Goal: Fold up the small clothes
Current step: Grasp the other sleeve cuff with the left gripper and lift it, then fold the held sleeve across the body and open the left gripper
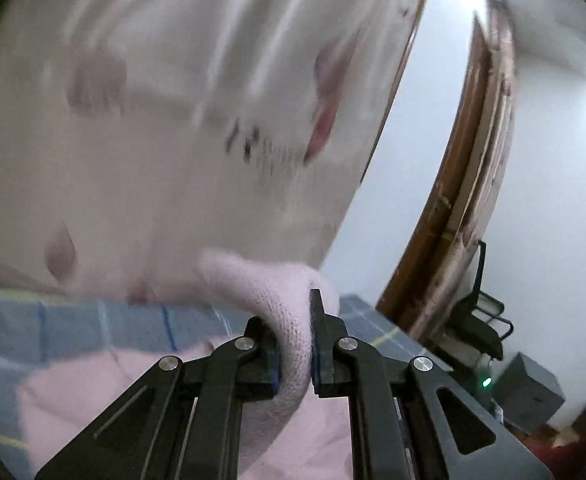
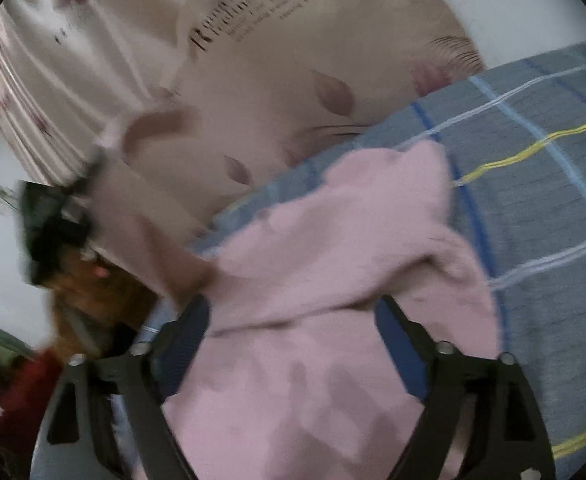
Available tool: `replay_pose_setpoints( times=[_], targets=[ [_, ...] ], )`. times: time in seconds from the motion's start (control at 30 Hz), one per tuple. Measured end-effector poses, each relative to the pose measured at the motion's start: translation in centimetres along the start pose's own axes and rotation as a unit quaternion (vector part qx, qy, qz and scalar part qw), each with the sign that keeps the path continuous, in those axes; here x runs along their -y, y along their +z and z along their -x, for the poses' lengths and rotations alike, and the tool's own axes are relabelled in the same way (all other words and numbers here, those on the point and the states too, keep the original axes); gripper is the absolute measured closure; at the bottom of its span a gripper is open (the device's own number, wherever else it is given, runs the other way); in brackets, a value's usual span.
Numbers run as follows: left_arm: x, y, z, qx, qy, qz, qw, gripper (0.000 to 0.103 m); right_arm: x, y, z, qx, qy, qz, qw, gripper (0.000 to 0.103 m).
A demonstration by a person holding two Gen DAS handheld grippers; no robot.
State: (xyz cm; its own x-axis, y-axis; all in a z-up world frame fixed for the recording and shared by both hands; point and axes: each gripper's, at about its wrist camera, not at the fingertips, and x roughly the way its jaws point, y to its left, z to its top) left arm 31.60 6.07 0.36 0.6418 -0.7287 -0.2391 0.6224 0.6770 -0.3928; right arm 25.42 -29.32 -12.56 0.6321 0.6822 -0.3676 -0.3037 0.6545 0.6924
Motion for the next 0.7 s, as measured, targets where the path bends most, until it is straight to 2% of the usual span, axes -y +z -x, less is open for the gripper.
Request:
replay_pose_setpoints(
  times=[0.1,0.17,0.23,0.3,0.47,0.57,0.6,0.63,0.67,0.7],
  targets=[
    [-0.2,-1.7,-2.5,-0.018,-0.018,0.012,0.9996,0.092,-0.6,1.3,-0.8,-0.003,0.056,-0.009,0.998,0.010],
    [0.1,-2.2,-3.6,-0.022,-0.030,0.020,0.9991,0.092,-0.3,2.7,-1.9,-0.005,0.105,-0.047,0.993,0.005],
    [0.2,-2.5,-3.9,-0.025,-0.043,0.027,0.9984,0.092,0.5,3.8,-3.5,-0.023,0.151,-0.092,0.984,0.005],
    [0.3,-2.7,-4.4,-0.030,-0.049,0.029,0.9979,0.092,1.6,4.6,-5.5,-0.037,0.196,-0.149,0.969,0.004],
    [1.6,-3.8,-5.3,-0.063,-0.065,0.010,0.9959,0.092,2.2,6.5,-8.1,-0.033,0.264,-0.217,0.939,0.004],
    [1.8,-4.6,-5.9,-0.085,-0.070,0.001,0.9939,0.092,1.6,8.0,-9.0,-0.029,0.260,-0.216,0.941,0.006],
    [1.8,-5.0,-6.2,-0.092,-0.071,-0.001,0.9932,0.091,1.3,8.5,-9.2,-0.028,0.264,-0.210,0.941,0.009],
    [1.7,-5.3,-6.3,-0.095,-0.071,-0.001,0.9930,0.089,0.7,9.0,-9.1,-0.026,0.260,-0.193,0.946,0.032],
    [1.7,-5.5,-6.4,-0.094,-0.065,-0.003,0.9934,0.085,0.2,9.6,-8.8,-0.025,0.241,-0.170,0.955,0.070],
    [1.8,-5.7,-6.4,-0.088,-0.048,-0.010,0.9950,0.078,-0.6,10.3,-8.6,-0.030,0.199,-0.137,0.970,0.085]
  ],
)
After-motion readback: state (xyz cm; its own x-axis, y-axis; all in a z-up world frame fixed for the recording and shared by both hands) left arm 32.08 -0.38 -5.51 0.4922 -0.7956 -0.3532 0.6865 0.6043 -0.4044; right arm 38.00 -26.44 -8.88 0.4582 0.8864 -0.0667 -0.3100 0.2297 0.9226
